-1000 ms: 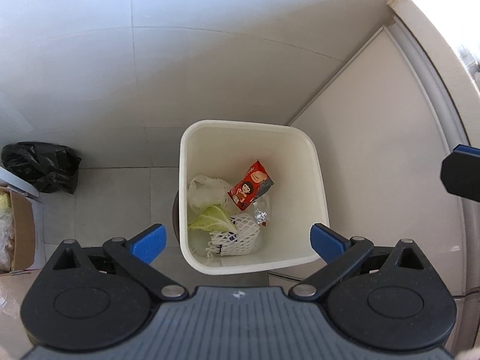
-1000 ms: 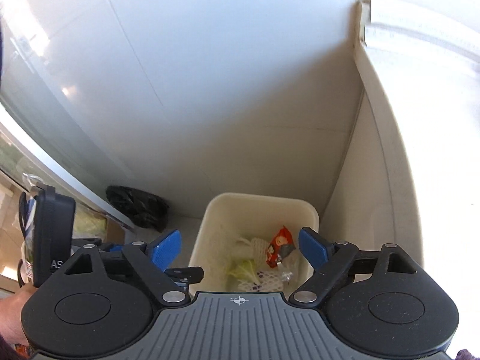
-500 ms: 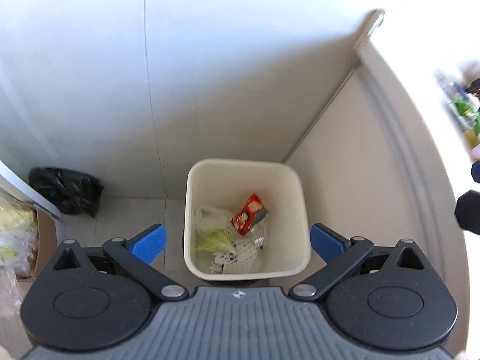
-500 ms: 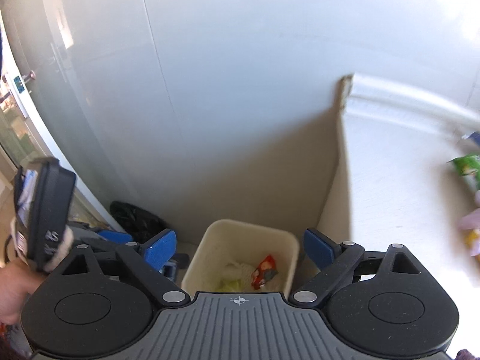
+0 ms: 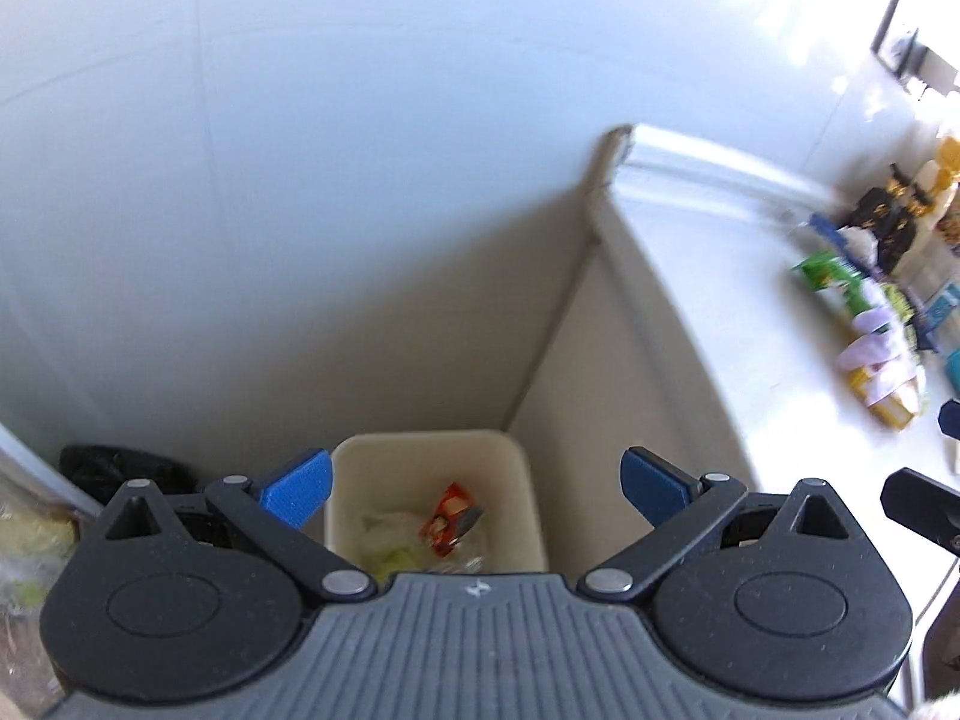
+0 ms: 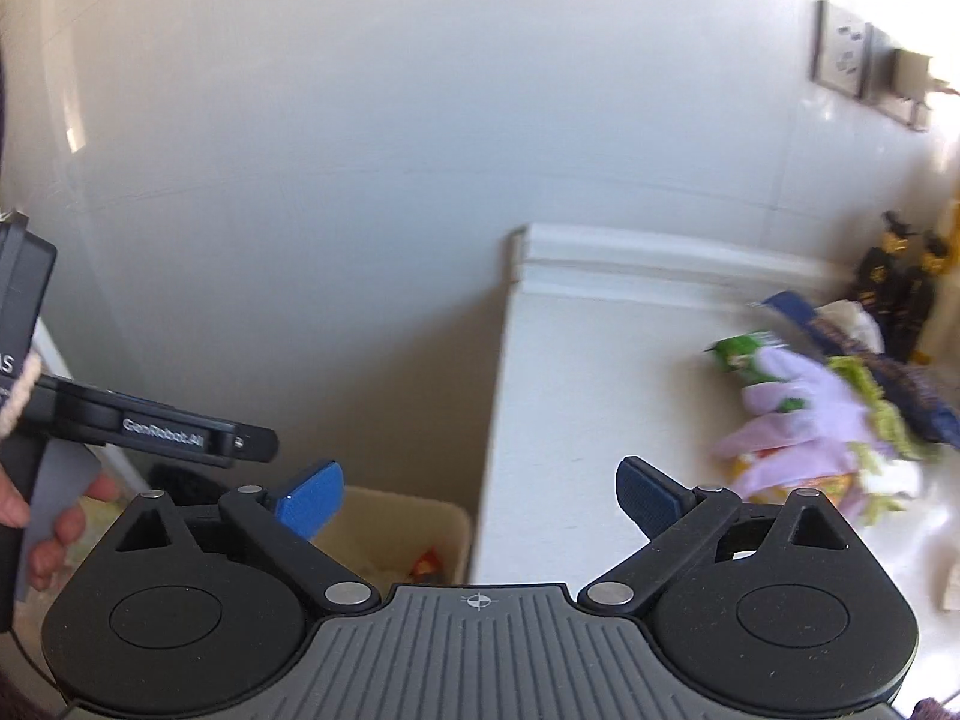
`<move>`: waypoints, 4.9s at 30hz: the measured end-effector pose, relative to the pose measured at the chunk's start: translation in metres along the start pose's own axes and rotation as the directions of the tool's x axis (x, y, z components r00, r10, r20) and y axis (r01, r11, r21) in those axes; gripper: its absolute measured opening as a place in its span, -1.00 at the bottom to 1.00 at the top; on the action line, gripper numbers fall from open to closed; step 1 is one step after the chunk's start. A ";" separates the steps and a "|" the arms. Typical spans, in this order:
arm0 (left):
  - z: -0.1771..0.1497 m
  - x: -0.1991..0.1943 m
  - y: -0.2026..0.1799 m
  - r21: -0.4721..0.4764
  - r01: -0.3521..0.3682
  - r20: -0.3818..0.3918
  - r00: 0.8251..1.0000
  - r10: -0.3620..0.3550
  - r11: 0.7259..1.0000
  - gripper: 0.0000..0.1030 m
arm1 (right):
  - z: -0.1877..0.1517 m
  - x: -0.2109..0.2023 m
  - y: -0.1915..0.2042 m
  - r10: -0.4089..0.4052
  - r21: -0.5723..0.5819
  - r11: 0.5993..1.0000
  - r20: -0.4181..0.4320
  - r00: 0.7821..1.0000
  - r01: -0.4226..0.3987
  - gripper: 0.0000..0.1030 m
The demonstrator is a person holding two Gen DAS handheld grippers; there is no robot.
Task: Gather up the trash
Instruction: 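Move both tools back up over the counter clutter, then close left tool on a cabbage leaf while right tool grasps another cabbage leaf, then carry both cabbage leaves off the counter down over the cream bin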
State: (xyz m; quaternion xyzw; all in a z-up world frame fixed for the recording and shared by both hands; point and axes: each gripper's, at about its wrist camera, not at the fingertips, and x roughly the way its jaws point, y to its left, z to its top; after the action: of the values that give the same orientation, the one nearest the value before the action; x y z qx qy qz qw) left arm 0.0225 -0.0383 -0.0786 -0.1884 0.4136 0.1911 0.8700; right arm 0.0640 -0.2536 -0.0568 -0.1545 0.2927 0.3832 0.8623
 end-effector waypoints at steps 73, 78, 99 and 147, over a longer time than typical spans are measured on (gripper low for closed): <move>0.120 0.150 -0.357 0.599 0.433 -0.166 0.890 -0.425 0.673 -0.81 | -0.064 0.045 -0.276 -0.393 0.214 0.894 -0.045 0.918 0.393 -0.28; 0.122 0.143 -0.354 0.594 0.437 -0.167 0.888 -0.428 0.675 -0.81 | -0.071 0.030 -0.289 -0.331 0.283 0.897 -0.078 0.940 0.339 -0.21; 0.109 0.137 -0.340 0.599 0.429 -0.166 0.893 -0.419 0.676 -0.81 | -0.075 0.068 -0.315 -0.292 0.484 0.800 -0.203 0.935 0.355 -0.49; 0.139 -0.018 -0.231 0.504 0.517 0.034 0.789 -0.614 0.692 -0.84 | -0.035 -0.052 -0.223 -0.378 0.485 0.798 -0.062 0.924 0.359 -0.68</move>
State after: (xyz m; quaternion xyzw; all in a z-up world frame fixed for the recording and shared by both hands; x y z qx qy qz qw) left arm 0.2149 -0.1718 0.0562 -0.0706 0.2788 -0.1753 0.9416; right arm 0.1899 -0.4474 -0.0421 0.0211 0.3274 0.1248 0.9364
